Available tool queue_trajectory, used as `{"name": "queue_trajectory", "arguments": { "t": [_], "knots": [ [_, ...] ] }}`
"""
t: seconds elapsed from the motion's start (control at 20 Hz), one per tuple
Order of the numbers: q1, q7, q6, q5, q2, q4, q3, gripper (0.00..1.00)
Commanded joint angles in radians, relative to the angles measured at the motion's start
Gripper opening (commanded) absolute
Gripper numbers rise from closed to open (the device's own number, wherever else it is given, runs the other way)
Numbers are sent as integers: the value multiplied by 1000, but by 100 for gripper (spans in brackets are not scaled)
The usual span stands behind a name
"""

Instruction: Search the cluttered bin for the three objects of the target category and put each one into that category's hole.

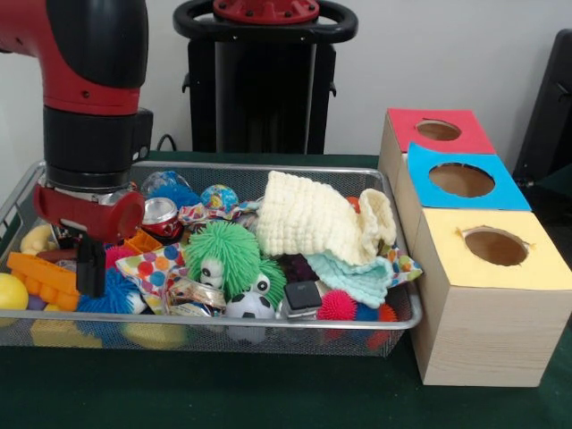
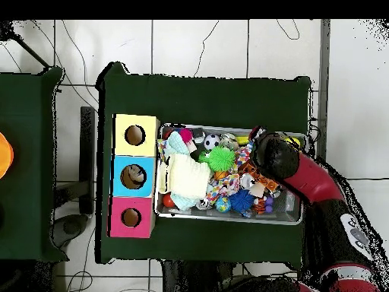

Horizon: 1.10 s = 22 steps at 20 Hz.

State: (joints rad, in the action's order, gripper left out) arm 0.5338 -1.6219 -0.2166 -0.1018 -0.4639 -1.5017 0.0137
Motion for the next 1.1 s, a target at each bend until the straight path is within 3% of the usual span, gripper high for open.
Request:
{"name": "queue_trajectory", "arguments": {
  "t": [0.05,0.35,1.1],
  "knots": [
    [-34,45,-485,83,53,173,-58,0],
    [7,27,-502,96,139,312,-48,0],
    [133,64,-443,165,193,333,30,0]
  ]
}}
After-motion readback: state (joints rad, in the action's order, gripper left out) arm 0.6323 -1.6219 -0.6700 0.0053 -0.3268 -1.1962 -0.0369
